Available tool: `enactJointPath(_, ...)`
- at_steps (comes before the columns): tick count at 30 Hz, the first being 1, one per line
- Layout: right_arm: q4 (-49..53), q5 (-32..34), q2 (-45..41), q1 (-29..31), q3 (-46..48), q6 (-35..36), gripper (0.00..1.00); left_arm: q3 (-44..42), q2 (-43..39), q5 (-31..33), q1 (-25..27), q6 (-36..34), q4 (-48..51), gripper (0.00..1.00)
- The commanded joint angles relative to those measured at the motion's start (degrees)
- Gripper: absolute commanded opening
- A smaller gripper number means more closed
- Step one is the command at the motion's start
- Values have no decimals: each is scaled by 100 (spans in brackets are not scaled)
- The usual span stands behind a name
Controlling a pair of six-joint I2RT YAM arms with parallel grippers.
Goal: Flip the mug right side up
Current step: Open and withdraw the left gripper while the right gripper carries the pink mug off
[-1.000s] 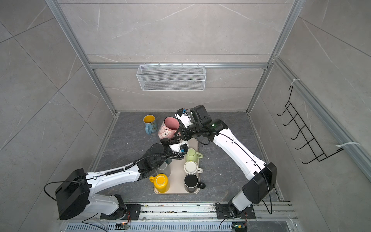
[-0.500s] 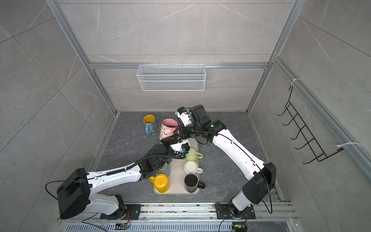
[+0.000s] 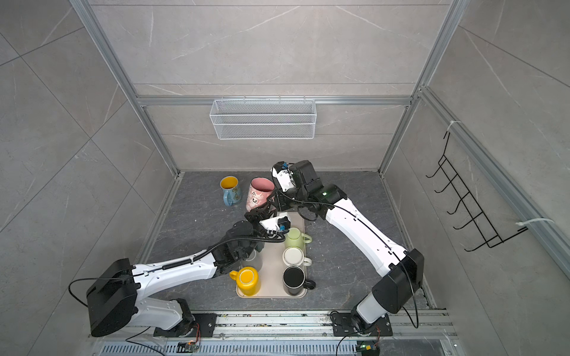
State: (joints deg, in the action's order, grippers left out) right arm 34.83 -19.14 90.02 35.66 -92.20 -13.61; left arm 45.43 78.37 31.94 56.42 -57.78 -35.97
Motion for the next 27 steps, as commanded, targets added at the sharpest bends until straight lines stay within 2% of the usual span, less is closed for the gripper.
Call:
enactJointPath(1,-194,299,-14,-3,-141,-95,0,118,-492,560,-68,-128,-799,46)
enactJointPath(10,-476,645,428,2,-527,-333,0,-95,-1113,773,-73,10,-418,49)
enactJointPath(15,-546,936,771,28,-824,-562,0,-193,-1547,840,-169,505,68,53)
enactJointPath(21,-760,1461,1176,155,-1117,-591,0,6,-2028,729,-749,2081,1315,54)
enactJointPath(27,-781,2011,1897,366,-1737,-512,0,455,-2290,213,-1537,4055,2830,57)
